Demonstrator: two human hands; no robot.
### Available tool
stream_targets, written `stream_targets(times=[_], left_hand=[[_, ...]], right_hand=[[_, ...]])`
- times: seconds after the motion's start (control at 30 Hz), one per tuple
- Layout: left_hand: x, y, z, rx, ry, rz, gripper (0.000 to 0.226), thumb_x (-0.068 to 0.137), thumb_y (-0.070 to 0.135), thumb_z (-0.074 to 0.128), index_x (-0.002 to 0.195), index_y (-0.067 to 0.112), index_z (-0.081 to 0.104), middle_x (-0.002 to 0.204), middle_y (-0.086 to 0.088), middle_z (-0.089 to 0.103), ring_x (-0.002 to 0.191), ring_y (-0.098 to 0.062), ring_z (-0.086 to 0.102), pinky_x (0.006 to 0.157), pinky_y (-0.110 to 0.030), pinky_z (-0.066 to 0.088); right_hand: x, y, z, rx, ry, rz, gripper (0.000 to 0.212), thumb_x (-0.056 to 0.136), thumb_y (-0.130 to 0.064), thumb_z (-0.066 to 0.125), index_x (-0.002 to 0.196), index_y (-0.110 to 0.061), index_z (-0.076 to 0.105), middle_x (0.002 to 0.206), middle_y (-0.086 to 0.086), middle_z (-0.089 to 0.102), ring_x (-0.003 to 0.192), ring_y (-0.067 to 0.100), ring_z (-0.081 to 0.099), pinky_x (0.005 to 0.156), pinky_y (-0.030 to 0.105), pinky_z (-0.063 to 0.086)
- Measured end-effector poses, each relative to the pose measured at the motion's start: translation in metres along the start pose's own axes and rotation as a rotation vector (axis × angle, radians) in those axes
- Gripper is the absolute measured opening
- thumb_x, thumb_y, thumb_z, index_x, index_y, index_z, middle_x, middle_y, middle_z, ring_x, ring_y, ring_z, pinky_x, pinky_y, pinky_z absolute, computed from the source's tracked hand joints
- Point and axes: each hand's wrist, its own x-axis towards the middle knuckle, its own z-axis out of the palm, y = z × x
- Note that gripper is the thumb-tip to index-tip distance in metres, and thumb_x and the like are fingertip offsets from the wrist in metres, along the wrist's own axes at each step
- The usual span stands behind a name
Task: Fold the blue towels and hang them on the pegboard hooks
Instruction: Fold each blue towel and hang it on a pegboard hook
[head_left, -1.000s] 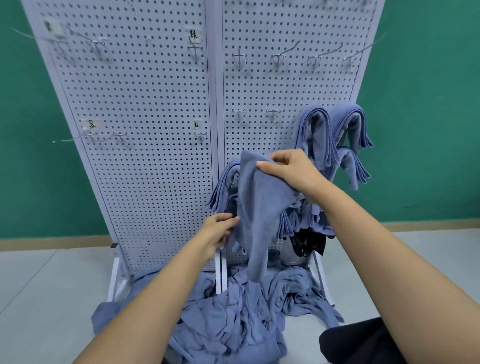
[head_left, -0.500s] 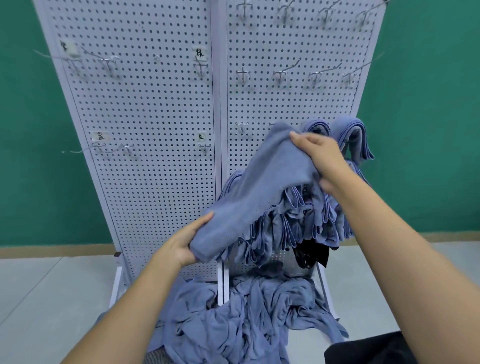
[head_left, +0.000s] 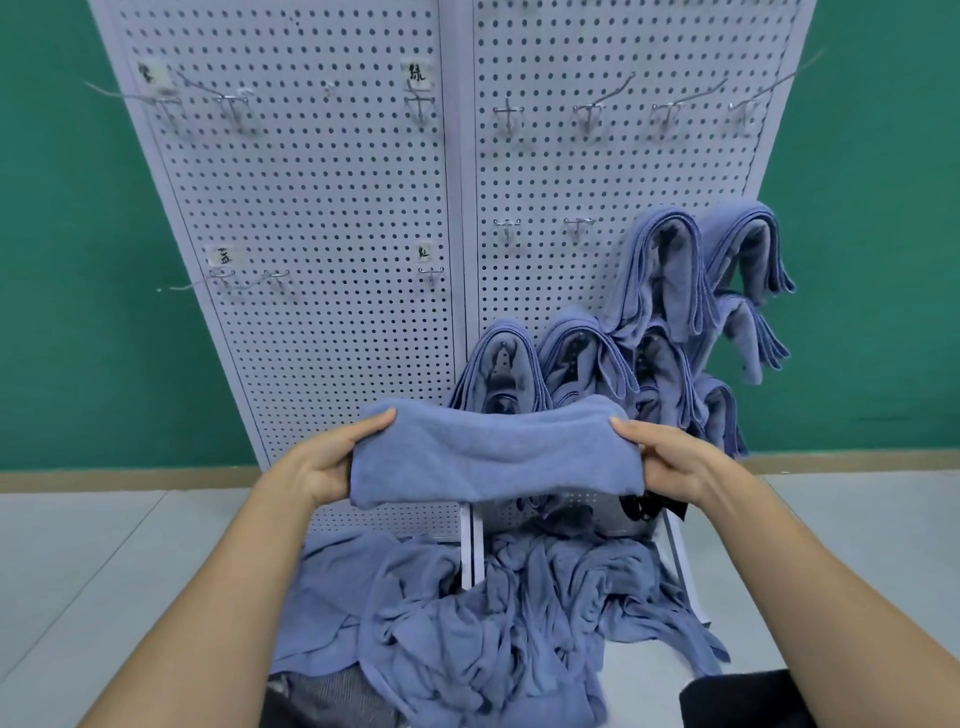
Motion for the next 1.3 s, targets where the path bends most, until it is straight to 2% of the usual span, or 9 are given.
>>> stream_targets(times=[0.23, 0.47, 0.57, 0.67, 0.8, 0.93, 1.0, 1.1, 1.3], left_hand=[[-0.003, 0.0, -0.014, 0.093, 0.041, 0.059, 0.014, 0.086, 0.016, 0.063, 0.093, 0.005, 0.067, 0.086, -0.01, 0.071, 0.073, -0.021, 0.069, 0.062, -0.031, 0.058], [-0.004, -0.005, -0.018, 0.298, 0.147, 0.116, 0.029, 0.087, 0.024, 0.066, 0.101, -0.002, 0.064, 0.093, -0.013, 0.071, 0.077, -0.02, 0.067, 0.06, -0.028, 0.053], [-0.008, -0.004, -0.017, 0.301, 0.09, 0.13, 0.022, 0.092, 0.023, 0.059, 0.089, 0.001, 0.063, 0.077, -0.009, 0.072, 0.064, -0.016, 0.069, 0.054, -0.023, 0.054], [-0.013, -0.001, -0.019, 0.229, -0.034, 0.2, 0.019, 0.097, 0.014, 0.05, 0.102, 0.001, 0.064, 0.086, -0.009, 0.073, 0.072, -0.015, 0.07, 0.06, -0.024, 0.056], [-0.019, 0.009, -0.021, 0.167, -0.046, 0.416, 0.025, 0.095, -0.002, 0.045, 0.106, 0.01, 0.065, 0.096, -0.006, 0.073, 0.079, -0.012, 0.071, 0.069, -0.022, 0.058], [-0.019, 0.009, -0.018, 0.179, 0.012, 0.523, 0.053, 0.096, -0.007, 0.038, 0.07, 0.018, 0.076, 0.078, 0.0, 0.074, 0.067, -0.01, 0.068, 0.06, -0.019, 0.056], [-0.019, 0.006, -0.016, 0.198, 0.004, 0.539, 0.056, 0.097, -0.007, 0.038, 0.066, 0.019, 0.076, 0.08, -0.001, 0.074, 0.072, -0.013, 0.067, 0.065, -0.021, 0.057], [-0.021, 0.006, -0.012, 0.196, -0.02, 0.552, 0.056, 0.094, -0.009, 0.033, 0.069, 0.017, 0.076, 0.087, -0.004, 0.073, 0.08, -0.016, 0.065, 0.072, -0.025, 0.056], [-0.014, 0.001, 0.002, 0.209, 0.221, 0.538, 0.046, 0.098, 0.028, 0.04, 0.065, 0.012, 0.067, 0.08, -0.004, 0.067, 0.081, -0.022, 0.056, 0.078, -0.035, 0.045]], right_hand=[[0.003, 0.009, -0.006, -0.187, -0.053, 0.048, 0.021, 0.096, -0.01, 0.053, 0.11, 0.003, 0.061, 0.112, 0.017, 0.067, 0.103, 0.027, 0.065, 0.082, 0.036, 0.058], [0.001, 0.011, -0.02, -0.404, -0.047, 0.041, 0.056, 0.075, -0.036, 0.079, 0.113, -0.001, 0.057, 0.086, 0.013, 0.05, 0.065, 0.019, 0.045, 0.057, 0.028, 0.039], [0.001, 0.011, -0.025, -0.375, -0.066, -0.002, 0.041, 0.077, -0.036, 0.077, 0.101, -0.012, 0.054, 0.08, 0.007, 0.048, 0.064, 0.016, 0.042, 0.057, 0.025, 0.039], [-0.006, 0.007, -0.023, -0.298, -0.136, -0.086, 0.025, 0.088, -0.023, 0.064, 0.104, -0.005, 0.058, 0.096, 0.013, 0.064, 0.077, 0.019, 0.06, 0.065, 0.028, 0.053], [-0.014, -0.005, -0.023, -0.233, -0.21, -0.253, 0.053, 0.07, -0.021, 0.073, 0.12, -0.009, 0.059, 0.116, 0.012, 0.067, 0.095, 0.023, 0.063, 0.081, 0.032, 0.056], [-0.016, -0.009, -0.024, -0.29, -0.164, -0.324, 0.017, 0.086, -0.001, 0.059, 0.09, -0.014, 0.069, 0.087, 0.01, 0.066, 0.067, 0.014, 0.058, 0.07, 0.028, 0.055], [-0.013, -0.007, -0.025, -0.315, -0.113, -0.348, 0.044, 0.095, 0.008, 0.041, 0.074, -0.02, 0.068, 0.082, 0.009, 0.057, 0.064, 0.016, 0.048, 0.07, 0.031, 0.048], [-0.015, -0.005, -0.019, -0.347, -0.076, -0.384, 0.045, 0.096, 0.006, 0.039, 0.071, -0.021, 0.065, 0.088, 0.011, 0.06, 0.077, 0.026, 0.045, 0.074, 0.035, 0.045], [-0.023, -0.004, -0.001, -0.395, 0.036, -0.431, 0.021, 0.092, -0.021, 0.042, 0.076, -0.017, 0.054, 0.094, 0.011, 0.051, 0.083, 0.025, 0.044, 0.068, 0.03, 0.044]])
